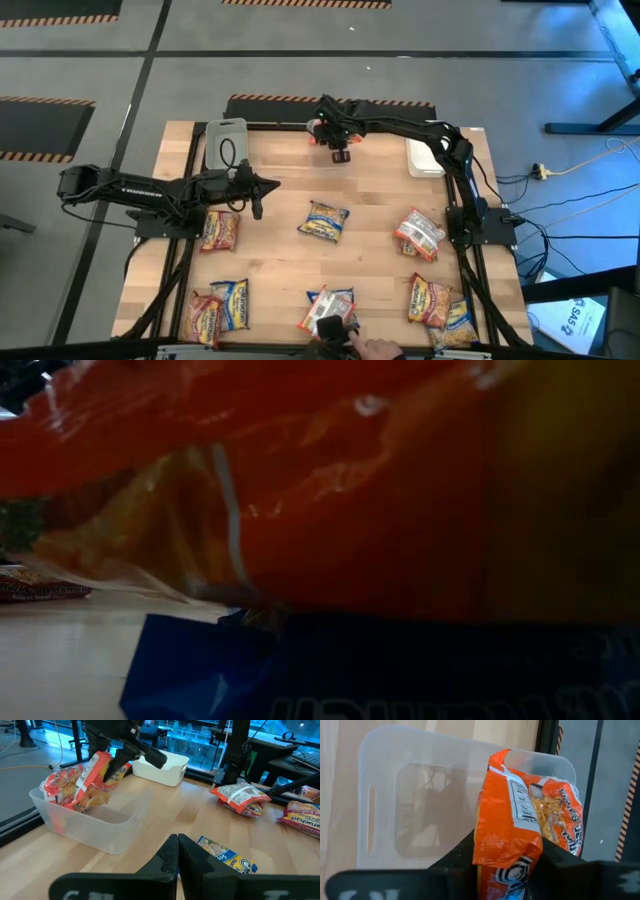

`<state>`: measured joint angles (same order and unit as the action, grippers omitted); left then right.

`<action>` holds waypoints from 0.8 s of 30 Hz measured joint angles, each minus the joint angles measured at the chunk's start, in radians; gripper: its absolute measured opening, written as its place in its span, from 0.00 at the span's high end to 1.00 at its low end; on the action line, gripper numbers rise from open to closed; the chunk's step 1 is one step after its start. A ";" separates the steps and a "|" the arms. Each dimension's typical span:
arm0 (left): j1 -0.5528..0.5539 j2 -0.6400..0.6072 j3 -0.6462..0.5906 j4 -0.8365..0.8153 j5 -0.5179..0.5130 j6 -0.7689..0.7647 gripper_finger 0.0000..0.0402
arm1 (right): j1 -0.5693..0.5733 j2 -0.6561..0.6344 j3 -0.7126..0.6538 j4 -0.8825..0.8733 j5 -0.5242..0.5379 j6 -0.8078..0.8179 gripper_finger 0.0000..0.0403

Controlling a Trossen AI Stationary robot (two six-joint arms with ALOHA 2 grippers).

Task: Sort Maruchan noodles
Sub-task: Put the top left orange noodle into the transparent bin, then adjust the orange noodle on the transparent bin

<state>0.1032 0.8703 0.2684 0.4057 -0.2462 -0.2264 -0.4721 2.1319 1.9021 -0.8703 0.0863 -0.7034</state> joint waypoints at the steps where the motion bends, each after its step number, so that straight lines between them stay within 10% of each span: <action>1: 0.000 0.000 0.000 0.000 0.000 0.000 1.00 | 0.000 0.000 0.000 0.004 0.000 0.000 0.73; 12: 0.000 0.000 0.000 0.000 0.000 0.000 1.00 | 0.000 0.000 0.000 0.042 0.012 0.018 0.51; 24: 0.000 0.000 0.000 0.000 0.006 -0.001 1.00 | 0.014 -0.029 -0.001 -0.014 -0.017 0.045 0.55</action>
<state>0.1036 0.8703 0.2684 0.4057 -0.2401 -0.2276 -0.4585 2.1024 1.9011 -0.8841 0.0691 -0.6579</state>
